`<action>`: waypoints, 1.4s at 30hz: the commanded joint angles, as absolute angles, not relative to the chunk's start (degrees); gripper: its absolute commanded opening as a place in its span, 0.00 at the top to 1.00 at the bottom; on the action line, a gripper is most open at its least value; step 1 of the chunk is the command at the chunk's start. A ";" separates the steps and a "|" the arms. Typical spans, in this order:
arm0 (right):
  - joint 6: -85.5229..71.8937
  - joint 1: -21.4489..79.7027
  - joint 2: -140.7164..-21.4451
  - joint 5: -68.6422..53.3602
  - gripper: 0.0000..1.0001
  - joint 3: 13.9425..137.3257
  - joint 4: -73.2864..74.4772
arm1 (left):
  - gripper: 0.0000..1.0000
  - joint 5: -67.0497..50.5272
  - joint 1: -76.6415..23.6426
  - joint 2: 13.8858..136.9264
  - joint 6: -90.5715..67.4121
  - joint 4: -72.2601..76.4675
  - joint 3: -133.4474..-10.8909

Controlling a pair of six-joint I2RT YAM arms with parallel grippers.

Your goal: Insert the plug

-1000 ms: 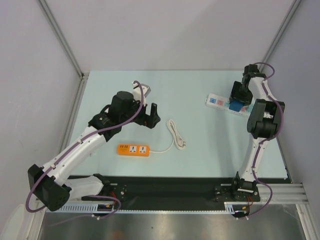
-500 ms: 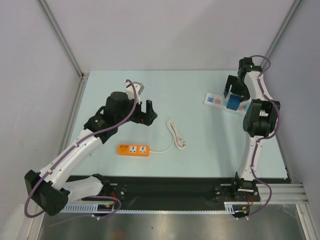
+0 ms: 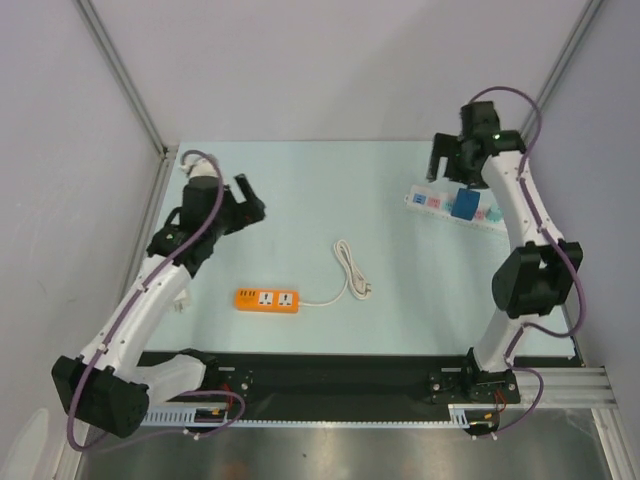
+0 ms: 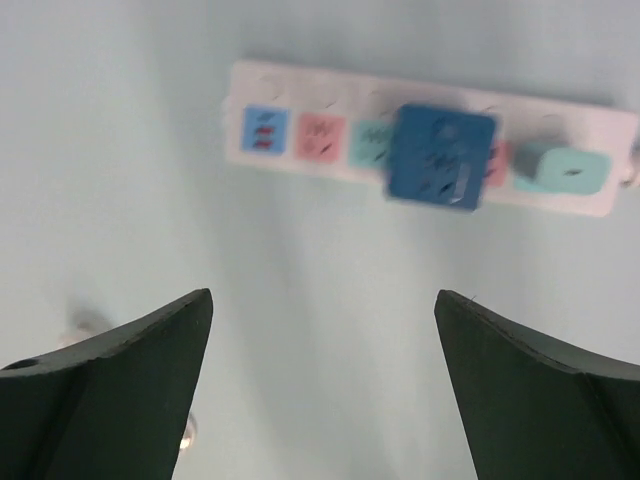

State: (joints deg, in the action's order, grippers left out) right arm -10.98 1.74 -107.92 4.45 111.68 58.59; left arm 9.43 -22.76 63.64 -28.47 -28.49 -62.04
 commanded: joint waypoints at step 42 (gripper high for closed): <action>-10.37 40.78 -84.20 -2.64 0.00 71.72 29.36 | 0.79 17.14 19.78 72.70 -60.75 -40.34 -45.00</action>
State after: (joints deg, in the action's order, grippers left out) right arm -11.33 40.45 -85.97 -3.49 70.28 30.74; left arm 16.60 20.32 75.29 -64.42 -42.94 -43.64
